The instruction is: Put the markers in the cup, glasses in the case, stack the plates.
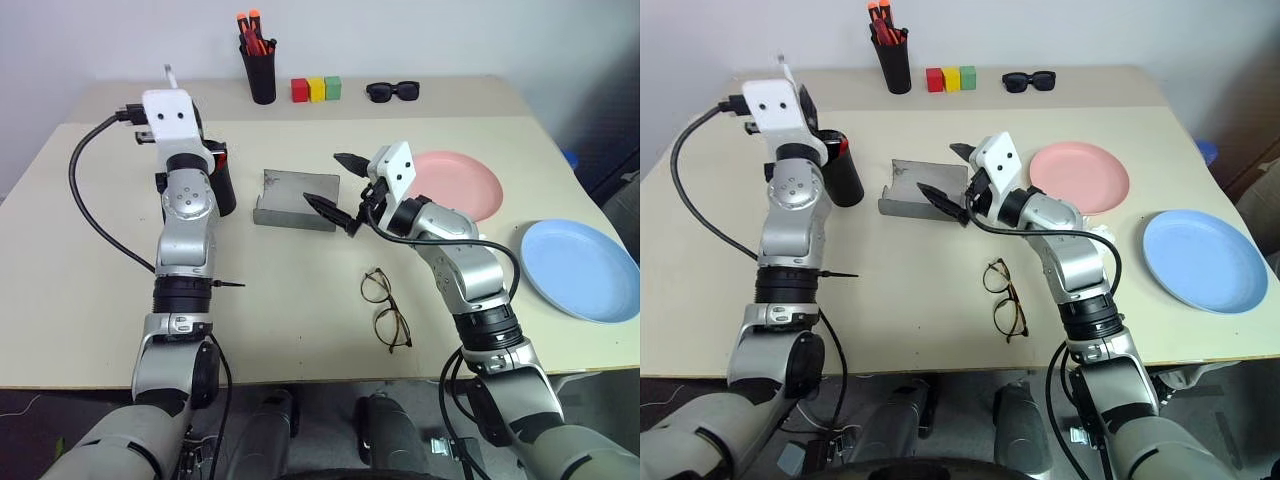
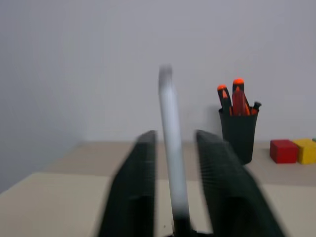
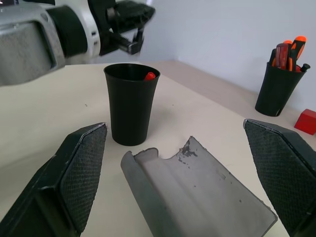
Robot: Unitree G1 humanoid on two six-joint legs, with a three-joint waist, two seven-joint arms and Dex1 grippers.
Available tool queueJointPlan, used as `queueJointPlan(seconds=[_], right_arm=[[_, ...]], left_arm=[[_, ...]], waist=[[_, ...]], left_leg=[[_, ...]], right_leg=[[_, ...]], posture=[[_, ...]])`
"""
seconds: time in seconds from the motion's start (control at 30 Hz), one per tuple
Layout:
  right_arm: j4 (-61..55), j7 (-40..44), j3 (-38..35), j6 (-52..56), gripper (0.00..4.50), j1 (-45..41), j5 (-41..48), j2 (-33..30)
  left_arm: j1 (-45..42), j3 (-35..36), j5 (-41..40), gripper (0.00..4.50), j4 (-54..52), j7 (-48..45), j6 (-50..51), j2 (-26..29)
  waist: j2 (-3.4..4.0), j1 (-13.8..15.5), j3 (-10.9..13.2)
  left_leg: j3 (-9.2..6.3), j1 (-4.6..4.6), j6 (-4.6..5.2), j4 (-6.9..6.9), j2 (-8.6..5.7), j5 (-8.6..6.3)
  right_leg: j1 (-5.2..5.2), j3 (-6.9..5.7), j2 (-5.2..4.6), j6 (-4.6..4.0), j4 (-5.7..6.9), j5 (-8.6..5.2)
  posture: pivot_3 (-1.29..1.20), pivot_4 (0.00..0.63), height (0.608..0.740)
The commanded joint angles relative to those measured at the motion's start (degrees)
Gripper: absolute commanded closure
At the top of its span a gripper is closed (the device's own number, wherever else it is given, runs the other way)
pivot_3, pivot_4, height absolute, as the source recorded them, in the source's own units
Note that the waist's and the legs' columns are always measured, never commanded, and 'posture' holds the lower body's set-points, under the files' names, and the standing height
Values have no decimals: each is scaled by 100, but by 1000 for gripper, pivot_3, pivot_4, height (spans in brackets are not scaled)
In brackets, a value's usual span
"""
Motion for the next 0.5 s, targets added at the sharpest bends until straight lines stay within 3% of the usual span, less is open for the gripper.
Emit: queueJointPlan(seconds=[0.03, 0.23, 0.43, 0.5], right_arm=[[-208, 41, -46, -48, 0, -76, 73, 31], [-152, 116, -36, -62, 0, -122, 63, 41], [-188, 465, -74, -9, 0, -112, 36, -321], [-241, 709, -118, 18, 0, -64, 56, -620]], left_arm=[[-11, 71, 43, 1323, -287, 179, 33, -5], [-18, 115, -209, 1323, -417, 62, 57, -77], [-56, -561, -1211, 1323, -1155, -2244, 1032, 173], [39, -1068, -1345, 1323, -1473, -3228, 1738, 609]], waist=[[0, 1, 0], [0, 2, 0], [0, 18, 0], [1, -7, 1]], left_leg=[[-1, 0, 0, 0, 0, 0], [0, 0, 0, 0, 0, 0], [0, -1, 0, 3, -2, 0], [1, -1, 0, 3, -1, 0]], right_leg=[[0, 0, 0, 0, 0, 0], [0, 0, 0, 0, 0, 0], [5, 0, -1, 0, -3, 0], [5, 0, -1, 0, -4, 0]], posture=[[0, 150, 740], [0, 150, 740], [0, 150, 740], [0, 150, 740]])
